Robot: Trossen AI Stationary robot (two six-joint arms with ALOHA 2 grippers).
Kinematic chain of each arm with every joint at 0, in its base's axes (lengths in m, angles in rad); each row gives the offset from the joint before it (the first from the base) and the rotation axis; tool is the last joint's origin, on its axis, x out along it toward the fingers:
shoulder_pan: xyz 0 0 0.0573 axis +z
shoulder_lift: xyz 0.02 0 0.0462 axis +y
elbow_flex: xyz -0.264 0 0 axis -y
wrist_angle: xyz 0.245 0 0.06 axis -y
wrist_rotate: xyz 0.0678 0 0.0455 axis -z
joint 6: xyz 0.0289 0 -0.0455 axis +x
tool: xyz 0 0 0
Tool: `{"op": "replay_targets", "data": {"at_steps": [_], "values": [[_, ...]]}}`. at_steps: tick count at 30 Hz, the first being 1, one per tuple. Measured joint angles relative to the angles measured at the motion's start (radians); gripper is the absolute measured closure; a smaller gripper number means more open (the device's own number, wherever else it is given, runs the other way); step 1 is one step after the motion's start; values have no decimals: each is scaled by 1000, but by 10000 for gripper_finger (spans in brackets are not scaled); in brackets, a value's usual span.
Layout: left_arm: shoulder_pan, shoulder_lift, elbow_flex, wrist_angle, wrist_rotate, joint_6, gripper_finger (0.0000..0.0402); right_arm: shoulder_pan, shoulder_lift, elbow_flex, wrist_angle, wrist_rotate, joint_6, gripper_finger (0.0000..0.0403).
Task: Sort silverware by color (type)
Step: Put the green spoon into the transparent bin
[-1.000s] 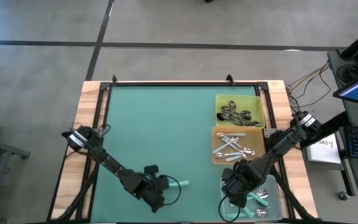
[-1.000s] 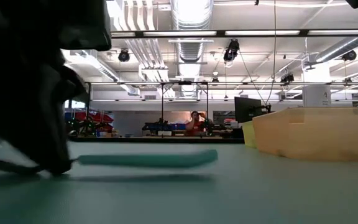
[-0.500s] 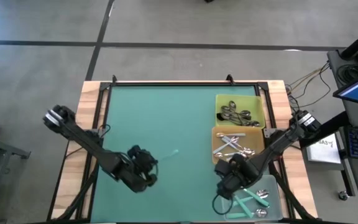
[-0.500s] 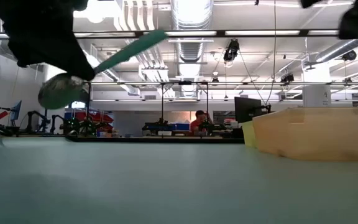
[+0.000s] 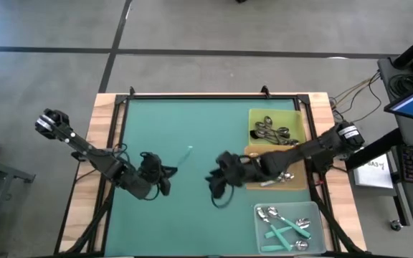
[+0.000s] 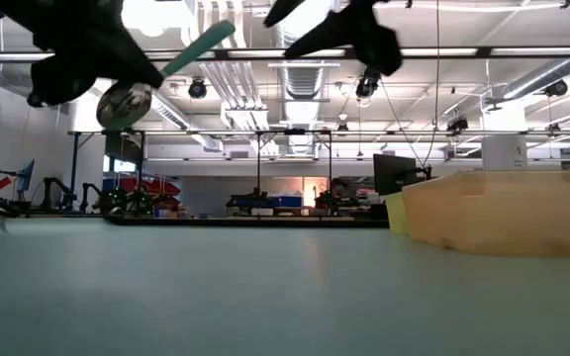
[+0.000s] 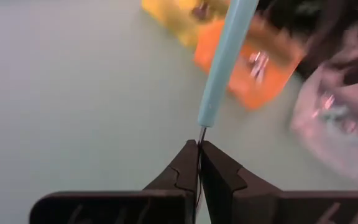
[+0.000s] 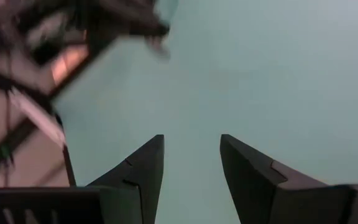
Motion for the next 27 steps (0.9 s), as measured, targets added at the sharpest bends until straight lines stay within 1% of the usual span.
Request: {"op": "replay_targets", "data": {"at_steps": [4, 9, 13, 17, 22, 24, 27], "values": [[25, -41, -33, 74, -19, 16, 401, -71, 0, 0, 84, -3, -2, 255], [65, -54, -61, 156, -25, 17, 401, -125, 0, 0, 145, -19, -3, 255], [97, -27, -67, 246, -25, 10, 401, -154, 0, 0, 159, -19, -10, 255], [130, 25, -67, 402, -24, 20, 401, -169, 0, 0, 207, -11, -44, 253], [158, 76, -67, 530, -22, 23, 401, -187, 0, 0, 236, -11, -64, 233], [165, 84, -69, 576, -6, 28, 401, -195, 0, 0, 239, -10, -71, 224], [169, 98, -68, 665, 47, 55, 401, -206, 0, 0, 240, -9, -94, 214]]}}
